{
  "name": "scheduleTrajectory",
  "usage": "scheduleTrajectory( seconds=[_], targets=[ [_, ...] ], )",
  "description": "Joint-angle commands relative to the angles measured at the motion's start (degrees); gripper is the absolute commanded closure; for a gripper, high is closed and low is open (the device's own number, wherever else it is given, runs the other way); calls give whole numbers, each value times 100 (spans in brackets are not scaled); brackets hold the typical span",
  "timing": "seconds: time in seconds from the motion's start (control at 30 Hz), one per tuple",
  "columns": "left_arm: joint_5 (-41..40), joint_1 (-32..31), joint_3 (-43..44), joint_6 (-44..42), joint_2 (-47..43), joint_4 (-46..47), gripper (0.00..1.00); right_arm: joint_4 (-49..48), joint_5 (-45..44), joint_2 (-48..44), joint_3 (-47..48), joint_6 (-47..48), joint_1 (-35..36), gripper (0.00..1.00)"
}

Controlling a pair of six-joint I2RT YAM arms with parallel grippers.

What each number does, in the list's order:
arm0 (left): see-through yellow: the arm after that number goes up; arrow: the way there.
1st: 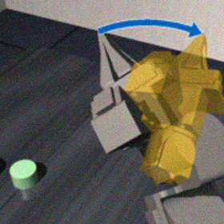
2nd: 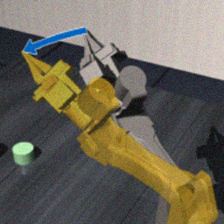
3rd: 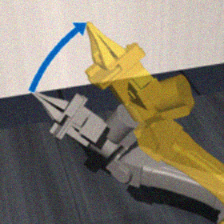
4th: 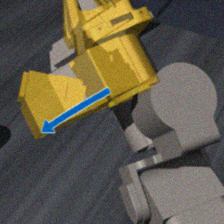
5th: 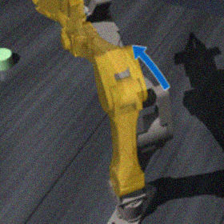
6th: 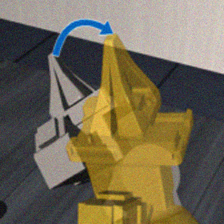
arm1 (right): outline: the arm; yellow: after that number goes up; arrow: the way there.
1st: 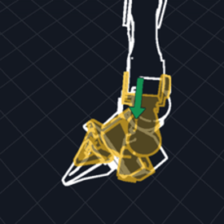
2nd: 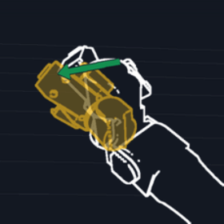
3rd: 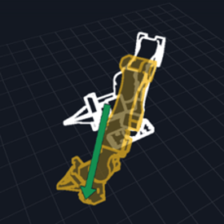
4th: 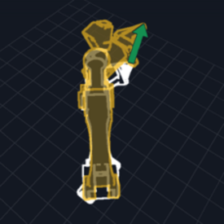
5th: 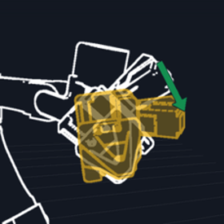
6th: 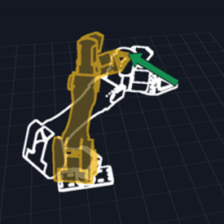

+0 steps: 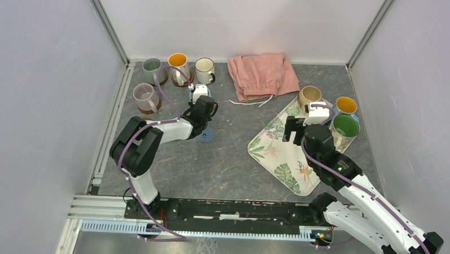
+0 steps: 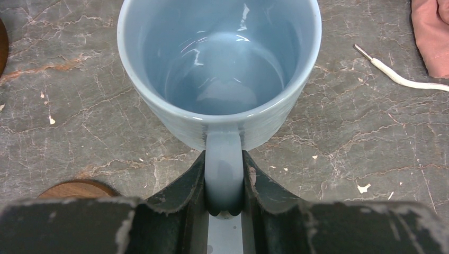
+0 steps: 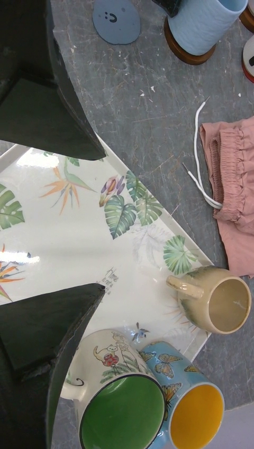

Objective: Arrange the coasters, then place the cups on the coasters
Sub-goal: Place the cup on the coaster.

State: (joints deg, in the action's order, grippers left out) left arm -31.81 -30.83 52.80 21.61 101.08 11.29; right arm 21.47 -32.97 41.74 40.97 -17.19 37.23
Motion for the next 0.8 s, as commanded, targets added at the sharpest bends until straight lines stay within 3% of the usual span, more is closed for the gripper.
scheduleTrajectory(
  seconds=[0.0, 0.77],
  targets=[
    [-89, 20, 93, 135, -186, 322, 70, -158, 45, -23, -5, -61, 8, 6],
    [7, 33, 427, 74, -195, 65, 43, -100, 106, -16, 26, -83, 11, 6]
  ],
)
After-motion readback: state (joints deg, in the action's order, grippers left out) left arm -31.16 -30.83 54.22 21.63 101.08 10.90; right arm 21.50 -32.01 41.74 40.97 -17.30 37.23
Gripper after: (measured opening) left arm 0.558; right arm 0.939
